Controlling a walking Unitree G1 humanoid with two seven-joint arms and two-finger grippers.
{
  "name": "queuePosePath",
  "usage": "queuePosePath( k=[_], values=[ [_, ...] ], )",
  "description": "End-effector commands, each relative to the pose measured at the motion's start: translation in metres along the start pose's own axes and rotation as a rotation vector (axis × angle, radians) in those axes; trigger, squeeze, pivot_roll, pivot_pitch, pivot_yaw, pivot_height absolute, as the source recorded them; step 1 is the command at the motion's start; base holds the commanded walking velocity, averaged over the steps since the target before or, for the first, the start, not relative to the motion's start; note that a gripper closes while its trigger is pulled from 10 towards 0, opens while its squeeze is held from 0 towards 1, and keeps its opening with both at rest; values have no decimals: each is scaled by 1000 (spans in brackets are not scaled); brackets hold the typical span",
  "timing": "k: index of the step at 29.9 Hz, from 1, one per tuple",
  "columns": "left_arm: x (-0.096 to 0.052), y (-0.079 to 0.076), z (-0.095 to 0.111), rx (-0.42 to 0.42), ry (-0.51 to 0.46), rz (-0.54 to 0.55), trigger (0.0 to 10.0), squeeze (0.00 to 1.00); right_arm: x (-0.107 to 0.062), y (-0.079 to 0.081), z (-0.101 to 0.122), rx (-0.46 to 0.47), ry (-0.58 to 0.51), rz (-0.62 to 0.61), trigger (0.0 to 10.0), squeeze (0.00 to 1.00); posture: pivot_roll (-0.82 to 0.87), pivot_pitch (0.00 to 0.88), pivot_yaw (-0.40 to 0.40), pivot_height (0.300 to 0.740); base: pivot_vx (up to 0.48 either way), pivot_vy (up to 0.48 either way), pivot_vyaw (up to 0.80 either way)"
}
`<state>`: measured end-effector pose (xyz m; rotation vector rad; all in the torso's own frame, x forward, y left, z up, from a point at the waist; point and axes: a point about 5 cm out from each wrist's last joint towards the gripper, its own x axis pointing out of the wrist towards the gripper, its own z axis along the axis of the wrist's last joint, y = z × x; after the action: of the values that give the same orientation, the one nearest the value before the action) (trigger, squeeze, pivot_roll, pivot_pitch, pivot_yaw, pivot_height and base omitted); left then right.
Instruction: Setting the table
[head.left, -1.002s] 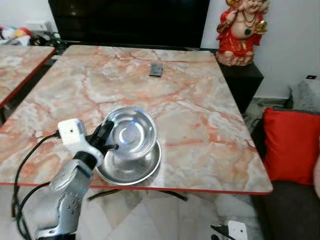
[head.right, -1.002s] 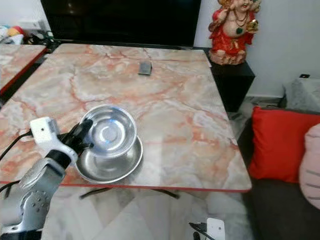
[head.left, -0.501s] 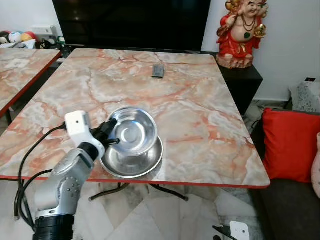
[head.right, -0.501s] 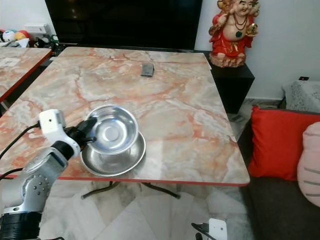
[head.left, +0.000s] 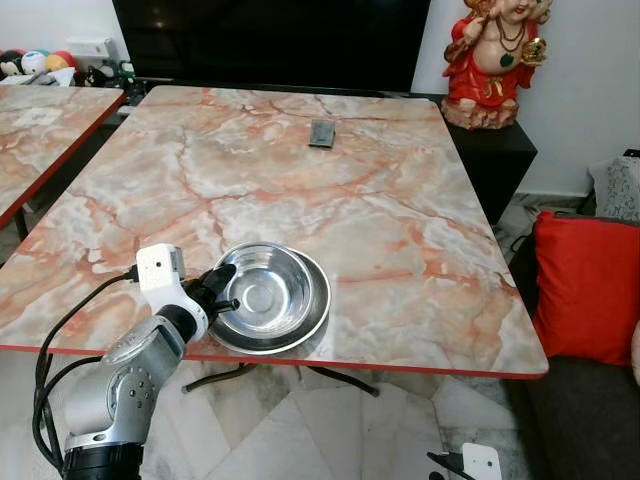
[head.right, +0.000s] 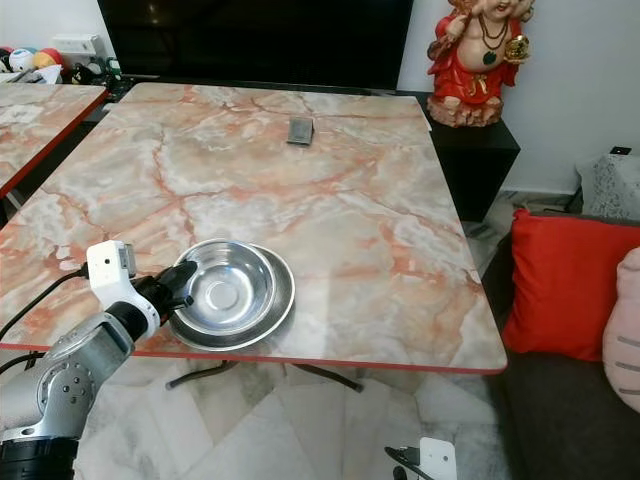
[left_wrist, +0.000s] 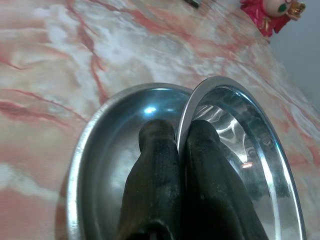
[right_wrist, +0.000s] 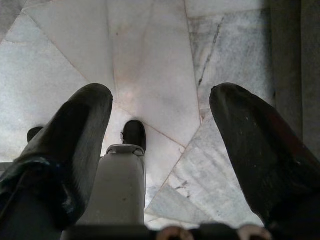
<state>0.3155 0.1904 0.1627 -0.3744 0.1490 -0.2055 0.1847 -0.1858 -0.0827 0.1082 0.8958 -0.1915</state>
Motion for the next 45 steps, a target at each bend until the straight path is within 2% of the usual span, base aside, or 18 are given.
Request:
queuePosePath(
  k=[1,9,20,25,26,27,28,39,40,41,42,45],
  values=[
    [0,-7,1,-8,-8,-28,10000,0,-1,-4,-7,-3,25,-7,10000,0,104,95,-44,740,0,0,0],
    [3,-11,-2,-9,-11,-23,10000,0,-1,-4,-6,0,24,-8,10000,0,99,101,-46,740,0,0,0],
    [1,-1,2,-6,-38,39,10000,0,-1,-6,-5,-4,24,-9,10000,0,105,109,-53,740,0,0,0],
    [1,-3,-2,-10,-27,35,10000,12,-1,-6,-5,-3,23,-10,10000,0,101,111,-54,740,0,0,0],
    [1,-4,-2,-10,-23,34,10000,455,-1,-6,-6,-3,23,-10,10000,0,101,111,-54,740,0,0,0],
    [1,-4,-3,-9,-19,33,10000,847,-1,-6,-6,-2,23,-11,10000,0,101,111,-54,740,0,0,0],
    [1,-5,-5,-9,-10,28,10000,1000,-1,-6,-6,-2,24,-11,10000,0,101,111,-54,740,0,0,0],
    [0,-1,-3,-4,-18,56,10000,996,-1,-5,-7,-3,27,-8,10000,0,104,116,-54,740,0,0,0],
    [0,-1,-2,-4,-19,59,10000,357,-1,-5,-7,-3,27,-7,10000,0,104,116,-54,740,0,0,0],
    [0,-1,-2,-3,-18,60,10000,357,-1,-5,-7,-3,27,-8,10000,0,105,116,-55,740,0,0,0],
    [0,-1,-2,-3,-17,62,10000,0,-2,-5,-7,-4,28,-7,10000,0,105,116,-55,740,0,0,0],
    [0,0,-3,-1,-7,61,10000,0,-2,-5,-8,-4,30,-7,10000,0,105,116,-55,740,0,0,0]
  ],
)
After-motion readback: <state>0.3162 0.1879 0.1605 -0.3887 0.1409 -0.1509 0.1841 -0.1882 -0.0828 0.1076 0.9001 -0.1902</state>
